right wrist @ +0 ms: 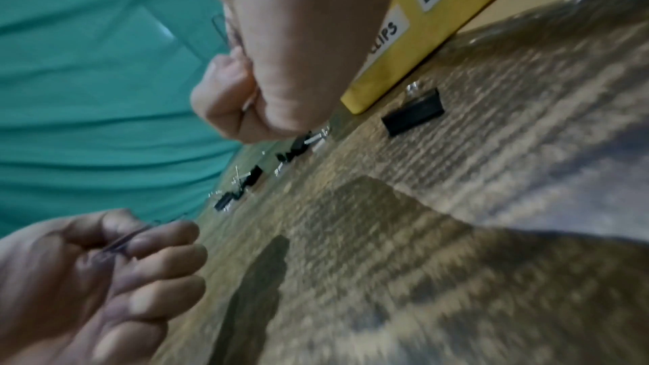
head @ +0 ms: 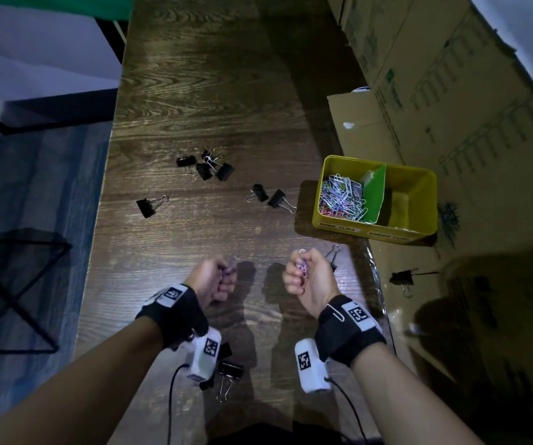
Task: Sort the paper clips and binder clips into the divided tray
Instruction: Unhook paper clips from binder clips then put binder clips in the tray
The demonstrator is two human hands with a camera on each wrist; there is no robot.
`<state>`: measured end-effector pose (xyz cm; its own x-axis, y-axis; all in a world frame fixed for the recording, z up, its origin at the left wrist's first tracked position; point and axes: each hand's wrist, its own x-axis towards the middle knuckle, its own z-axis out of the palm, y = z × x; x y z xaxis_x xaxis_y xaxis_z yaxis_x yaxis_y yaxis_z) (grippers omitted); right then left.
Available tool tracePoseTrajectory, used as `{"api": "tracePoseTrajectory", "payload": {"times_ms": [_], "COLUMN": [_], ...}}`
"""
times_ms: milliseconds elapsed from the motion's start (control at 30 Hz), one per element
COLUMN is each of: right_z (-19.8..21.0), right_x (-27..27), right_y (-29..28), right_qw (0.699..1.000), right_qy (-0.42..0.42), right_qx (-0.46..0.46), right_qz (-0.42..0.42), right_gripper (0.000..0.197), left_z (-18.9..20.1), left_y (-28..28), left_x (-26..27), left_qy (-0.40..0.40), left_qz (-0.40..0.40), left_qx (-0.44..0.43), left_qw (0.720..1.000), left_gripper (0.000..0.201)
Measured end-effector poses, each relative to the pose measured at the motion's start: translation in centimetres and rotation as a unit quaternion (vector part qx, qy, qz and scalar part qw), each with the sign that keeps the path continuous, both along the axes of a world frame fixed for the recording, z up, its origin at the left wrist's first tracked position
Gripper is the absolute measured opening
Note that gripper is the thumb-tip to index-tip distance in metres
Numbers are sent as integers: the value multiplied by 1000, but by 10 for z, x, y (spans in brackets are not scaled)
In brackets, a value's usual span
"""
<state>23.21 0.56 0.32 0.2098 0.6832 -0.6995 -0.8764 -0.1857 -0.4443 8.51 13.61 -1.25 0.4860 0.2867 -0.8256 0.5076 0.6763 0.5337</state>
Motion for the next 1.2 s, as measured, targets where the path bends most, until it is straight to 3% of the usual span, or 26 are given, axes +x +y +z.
{"api": "tracePoseTrajectory", "payload": {"times_ms": [133, 267, 367, 500, 700, 767, 867, 967, 1100, 1200], "right_z": [23, 57, 77, 82, 61, 57, 60, 65, 77, 74], "right_x": [29, 63, 93, 132, 163, 165, 165, 166, 167, 164], "right_y": [-3, 3, 13, 31, 46, 47, 43, 32, 0, -32], "right_qw": [997, 990, 986, 972, 936, 941, 940, 941, 927, 901], "right_qy": [-19, -96, -138, -220, -303, -281, -272, -289, -353, -416], "right_qx": [44, 41, 29, -57, -178, -184, -195, -165, -107, -119], "right_qz": [-63, -90, -92, -54, 28, 49, 69, 64, 62, -6], "right_gripper": [41, 36, 25, 11, 16, 19, 53, 57, 36, 15], "left_z": [26, 51, 66, 77, 78, 71, 63, 68, 78, 80], "left_y": [2, 5, 8, 7, 5, 7, 11, 12, 13, 10], "left_x": [19, 64, 112, 181, 242, 248, 245, 232, 201, 165], "left_qy": [-167, -213, -191, -106, -44, -35, -21, -48, -109, -104], "left_qz": [102, 125, 65, 6, -80, -86, -71, -65, -39, -75], "left_qx": [-85, -83, -60, 58, 135, 148, 161, 164, 174, 213], "left_qw": [977, 965, 978, 993, 987, 985, 984, 983, 978, 969], "left_gripper": [15, 22, 28, 24, 20, 21, 41, 36, 30, 15]}}
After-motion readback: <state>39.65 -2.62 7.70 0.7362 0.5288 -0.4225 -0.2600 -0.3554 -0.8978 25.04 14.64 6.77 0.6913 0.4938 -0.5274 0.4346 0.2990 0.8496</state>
